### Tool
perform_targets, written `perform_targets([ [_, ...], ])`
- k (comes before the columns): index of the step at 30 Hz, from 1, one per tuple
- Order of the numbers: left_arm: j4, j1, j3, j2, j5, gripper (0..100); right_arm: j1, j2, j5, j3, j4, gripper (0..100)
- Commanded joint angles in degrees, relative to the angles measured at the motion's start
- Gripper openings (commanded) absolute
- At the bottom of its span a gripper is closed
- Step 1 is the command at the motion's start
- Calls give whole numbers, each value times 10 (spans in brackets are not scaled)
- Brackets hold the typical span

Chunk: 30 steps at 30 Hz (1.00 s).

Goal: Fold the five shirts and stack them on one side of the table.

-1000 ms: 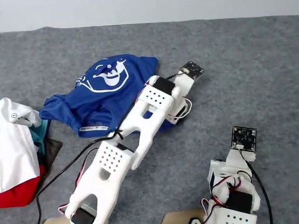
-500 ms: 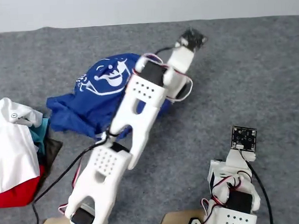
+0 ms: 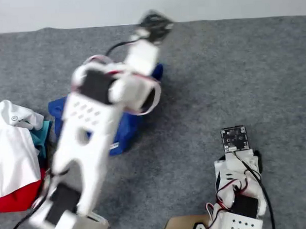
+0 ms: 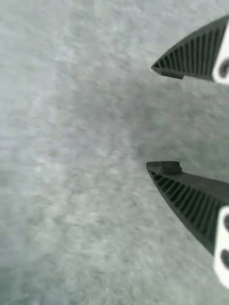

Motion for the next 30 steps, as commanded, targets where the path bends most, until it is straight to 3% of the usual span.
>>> perform_targets([
  [1,14,-75,100,-147,2,5,-5,-4,16,-14,-35,288],
  [10,13,-294,255,-324,-67,5,-87,0,36,-50,12,261],
  [20,13,-572,279,-341,-189,5,-164,2,71,-136,79,237],
  [25,11,-634,375,-341,-225,5,-164,55,89,-164,73,239],
  [30,-29,-639,458,-341,-230,5,-168,245,84,-273,56,240],
])
